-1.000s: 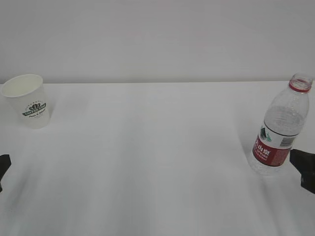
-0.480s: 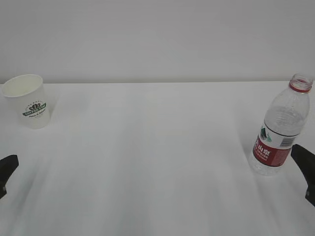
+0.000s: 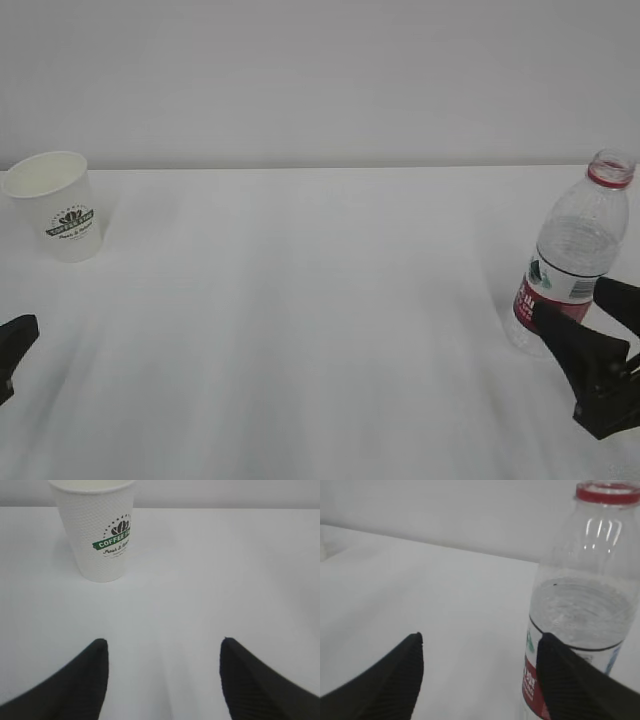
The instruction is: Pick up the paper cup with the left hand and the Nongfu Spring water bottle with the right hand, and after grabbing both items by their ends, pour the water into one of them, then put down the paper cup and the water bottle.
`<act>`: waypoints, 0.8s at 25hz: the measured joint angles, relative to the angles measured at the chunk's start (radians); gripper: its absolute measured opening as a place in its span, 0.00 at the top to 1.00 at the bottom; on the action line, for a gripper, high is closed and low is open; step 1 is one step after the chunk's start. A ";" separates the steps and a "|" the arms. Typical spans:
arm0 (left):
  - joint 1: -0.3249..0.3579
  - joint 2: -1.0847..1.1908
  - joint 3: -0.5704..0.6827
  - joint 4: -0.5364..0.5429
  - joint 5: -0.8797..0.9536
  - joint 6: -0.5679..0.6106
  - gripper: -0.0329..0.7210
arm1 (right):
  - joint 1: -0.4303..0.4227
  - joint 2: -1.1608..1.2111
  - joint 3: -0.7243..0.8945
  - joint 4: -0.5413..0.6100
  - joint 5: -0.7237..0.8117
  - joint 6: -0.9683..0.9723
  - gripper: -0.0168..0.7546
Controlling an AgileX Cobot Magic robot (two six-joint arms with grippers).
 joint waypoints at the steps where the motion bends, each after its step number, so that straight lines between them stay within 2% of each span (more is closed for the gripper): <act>1: 0.000 0.000 0.000 0.000 0.000 0.000 0.28 | 0.000 0.017 0.000 0.002 -0.004 0.002 0.28; 8: 0.000 0.000 0.000 0.002 0.000 0.000 0.28 | 0.000 0.060 0.000 0.009 -0.008 0.026 0.29; 20: 0.000 0.000 0.000 0.016 0.000 0.000 0.27 | 0.000 0.060 0.000 0.118 -0.012 0.014 0.28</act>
